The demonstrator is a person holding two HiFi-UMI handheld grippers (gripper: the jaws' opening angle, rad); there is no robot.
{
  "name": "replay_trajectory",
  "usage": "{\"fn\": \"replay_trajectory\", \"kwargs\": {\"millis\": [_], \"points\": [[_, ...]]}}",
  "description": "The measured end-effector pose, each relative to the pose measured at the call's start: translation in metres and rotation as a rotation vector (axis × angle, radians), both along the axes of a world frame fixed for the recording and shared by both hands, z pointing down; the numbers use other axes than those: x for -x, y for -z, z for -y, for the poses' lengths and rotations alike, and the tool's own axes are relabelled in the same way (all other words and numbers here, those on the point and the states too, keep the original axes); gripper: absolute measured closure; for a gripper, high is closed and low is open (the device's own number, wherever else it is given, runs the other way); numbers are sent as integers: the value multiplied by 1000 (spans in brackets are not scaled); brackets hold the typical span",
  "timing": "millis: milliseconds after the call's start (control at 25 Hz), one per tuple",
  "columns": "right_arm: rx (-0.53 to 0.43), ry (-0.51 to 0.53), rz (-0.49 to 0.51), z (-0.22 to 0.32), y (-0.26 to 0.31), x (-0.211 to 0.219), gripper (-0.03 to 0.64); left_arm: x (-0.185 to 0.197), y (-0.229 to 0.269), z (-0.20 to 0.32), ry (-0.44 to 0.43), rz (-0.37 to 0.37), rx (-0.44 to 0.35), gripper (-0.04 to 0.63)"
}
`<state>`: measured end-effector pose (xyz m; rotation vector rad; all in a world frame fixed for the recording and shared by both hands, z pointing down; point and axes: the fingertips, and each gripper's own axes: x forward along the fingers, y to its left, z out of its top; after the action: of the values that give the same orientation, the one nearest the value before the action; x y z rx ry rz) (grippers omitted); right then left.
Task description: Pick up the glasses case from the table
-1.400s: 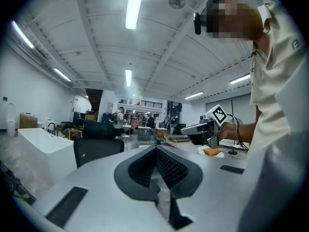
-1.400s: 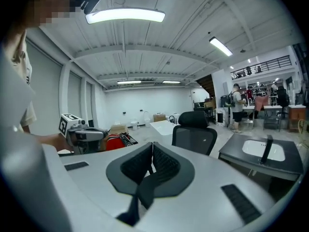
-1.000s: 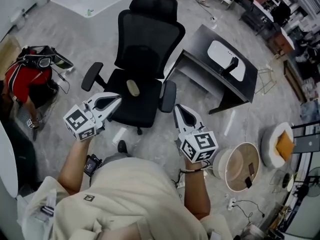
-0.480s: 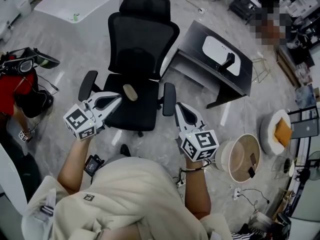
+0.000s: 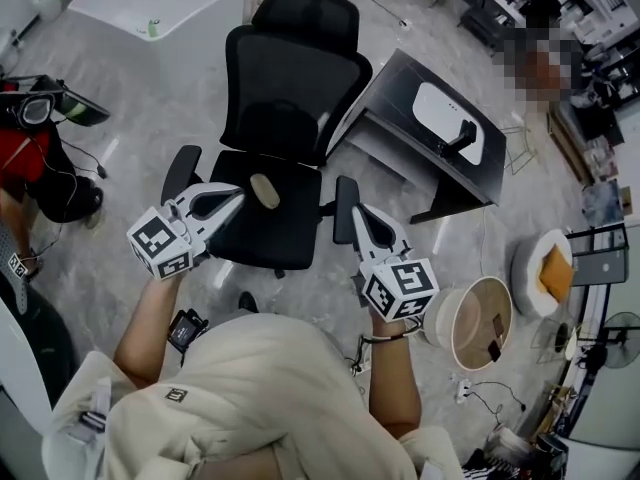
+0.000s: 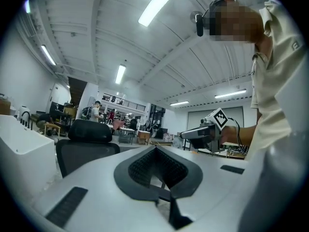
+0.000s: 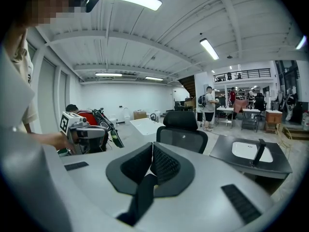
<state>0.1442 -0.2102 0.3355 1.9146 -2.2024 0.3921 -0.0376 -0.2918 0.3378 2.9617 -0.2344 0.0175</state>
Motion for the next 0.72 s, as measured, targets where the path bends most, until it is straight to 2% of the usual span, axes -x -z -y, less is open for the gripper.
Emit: {"fn": "replay_trajectory", "kwargs": {"millis": [320, 600, 720], "points": [[23, 37, -16, 34, -4, 14, 592, 12, -11, 30, 26, -19, 15, 581], [29, 83, -6, 60, -19, -6, 592, 1, -31, 42, 66, -5, 7, 581], [27, 127, 13, 79, -28, -15, 592, -1, -31, 51, 120, 10, 9, 581]]}}
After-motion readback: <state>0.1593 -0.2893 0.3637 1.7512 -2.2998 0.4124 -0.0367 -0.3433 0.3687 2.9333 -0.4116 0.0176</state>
